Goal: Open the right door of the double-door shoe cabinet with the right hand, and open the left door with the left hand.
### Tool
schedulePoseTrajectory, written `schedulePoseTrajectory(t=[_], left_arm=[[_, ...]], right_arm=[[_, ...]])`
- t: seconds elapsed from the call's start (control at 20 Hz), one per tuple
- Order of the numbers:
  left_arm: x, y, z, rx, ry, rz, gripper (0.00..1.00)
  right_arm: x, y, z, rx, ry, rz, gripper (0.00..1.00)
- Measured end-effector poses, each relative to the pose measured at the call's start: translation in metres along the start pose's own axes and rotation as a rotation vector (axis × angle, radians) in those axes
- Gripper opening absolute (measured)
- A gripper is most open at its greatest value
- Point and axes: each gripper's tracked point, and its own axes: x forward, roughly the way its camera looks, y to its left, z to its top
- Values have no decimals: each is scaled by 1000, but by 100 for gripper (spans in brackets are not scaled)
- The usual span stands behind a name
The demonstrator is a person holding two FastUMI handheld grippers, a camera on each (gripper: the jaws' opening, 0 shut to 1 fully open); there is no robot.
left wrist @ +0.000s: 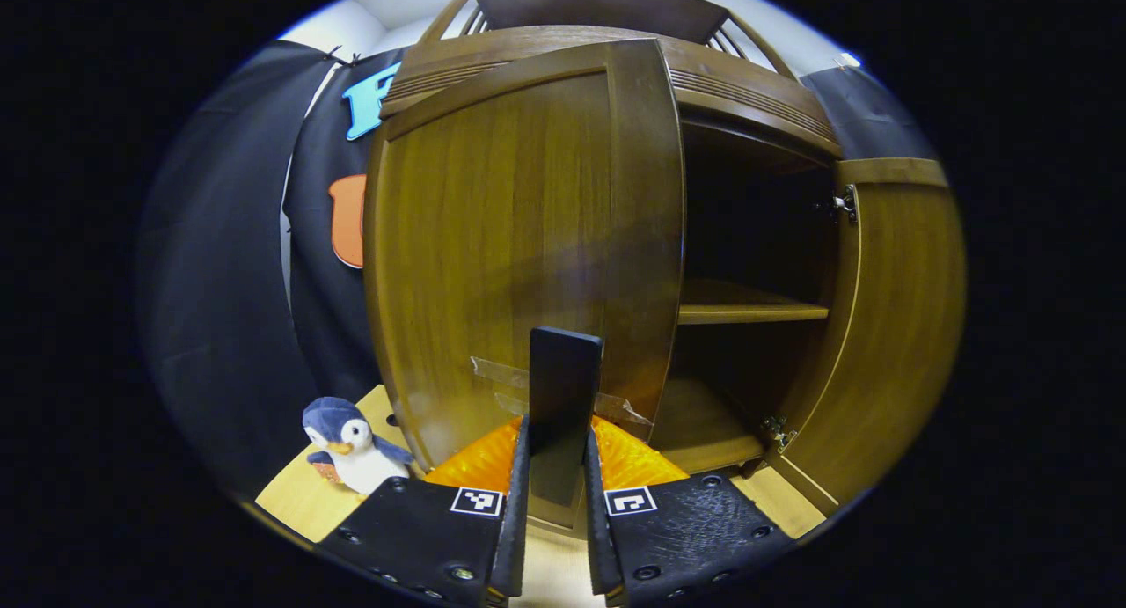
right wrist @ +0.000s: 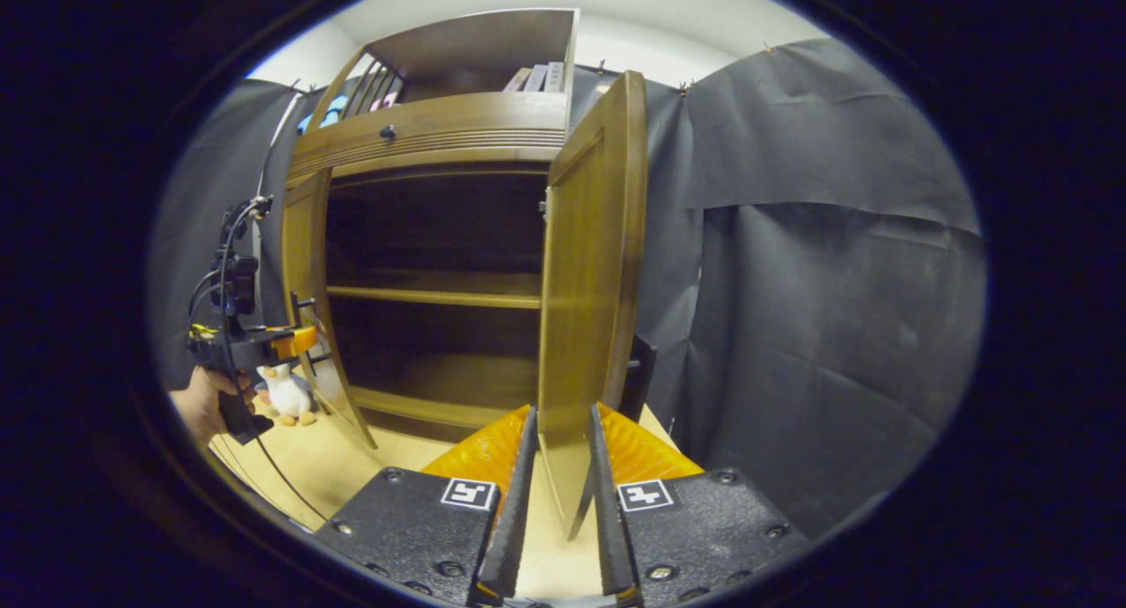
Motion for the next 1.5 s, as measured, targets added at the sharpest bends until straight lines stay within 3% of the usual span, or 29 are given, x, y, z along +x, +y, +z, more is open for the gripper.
schedulePoseTrajectory(t=[0.65,1.2,1.25,1.3,1.35,1.4,1.45,1.5], left_arm=[[-57,53,-10,-57,9,105,28],[-91,123,-16,-89,16,196,28],[-93,130,-16,-95,15,201,36],[-94,135,-17,-101,22,198,27],[-97,140,-18,-98,22,202,26],[-99,147,-19,-85,25,214,36],[-100,153,-20,-79,21,214,21],[-101,157,-19,-88,25,206,21]], right_arm=[[4,78,-5,-82,-2,194,37],[15,127,0,-110,2,283,37],[16,133,0,-109,2,293,37],[18,137,0,-108,3,301,37],[20,143,0,-108,6,312,37],[22,147,1,-109,9,318,37],[25,152,3,-107,10,327,37],[27,157,5,-108,10,334,37]])
